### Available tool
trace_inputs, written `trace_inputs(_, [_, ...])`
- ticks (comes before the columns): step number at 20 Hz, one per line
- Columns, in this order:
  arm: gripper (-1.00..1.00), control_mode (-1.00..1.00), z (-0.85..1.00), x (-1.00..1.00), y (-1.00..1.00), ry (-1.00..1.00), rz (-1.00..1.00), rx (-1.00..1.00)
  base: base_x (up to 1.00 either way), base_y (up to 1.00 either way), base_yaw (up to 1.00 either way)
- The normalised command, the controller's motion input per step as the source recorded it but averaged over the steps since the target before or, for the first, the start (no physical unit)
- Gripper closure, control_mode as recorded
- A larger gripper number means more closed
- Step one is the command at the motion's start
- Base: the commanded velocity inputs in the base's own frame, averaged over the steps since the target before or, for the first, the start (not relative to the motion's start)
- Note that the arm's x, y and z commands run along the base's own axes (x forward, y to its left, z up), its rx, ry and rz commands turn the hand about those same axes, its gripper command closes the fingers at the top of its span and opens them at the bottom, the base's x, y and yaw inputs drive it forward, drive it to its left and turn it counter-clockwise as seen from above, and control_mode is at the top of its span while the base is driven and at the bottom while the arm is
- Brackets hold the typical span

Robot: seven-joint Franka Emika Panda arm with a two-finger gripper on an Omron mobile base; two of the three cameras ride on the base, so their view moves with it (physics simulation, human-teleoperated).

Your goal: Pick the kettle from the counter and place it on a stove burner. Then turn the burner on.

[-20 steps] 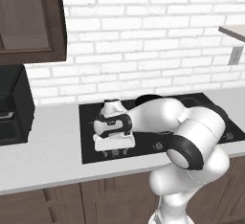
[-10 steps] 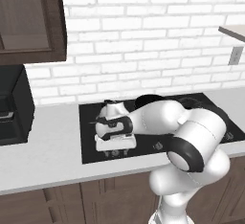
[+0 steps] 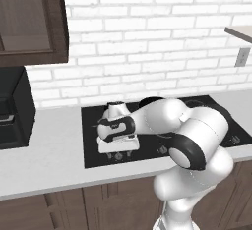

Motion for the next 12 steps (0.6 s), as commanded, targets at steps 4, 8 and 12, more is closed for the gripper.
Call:
trace_inputs(4, [-1.00, -1.00, 0.00, 0.07, 0.00, 0.00, 0.00, -0.02, 0.00, 0.00, 0.00])
trace_inputs(8, [-1.00, -1.00, -0.09, 0.00, 0.00, 0.00, 0.00, -0.01, 0.00, 0.00, 0.00])
trace_inputs(12, [-1.00, -1.00, -0.20, 0.00, 0.00, 0.00, 0.00, 0.00, 0.00, 0.00, 0.00])
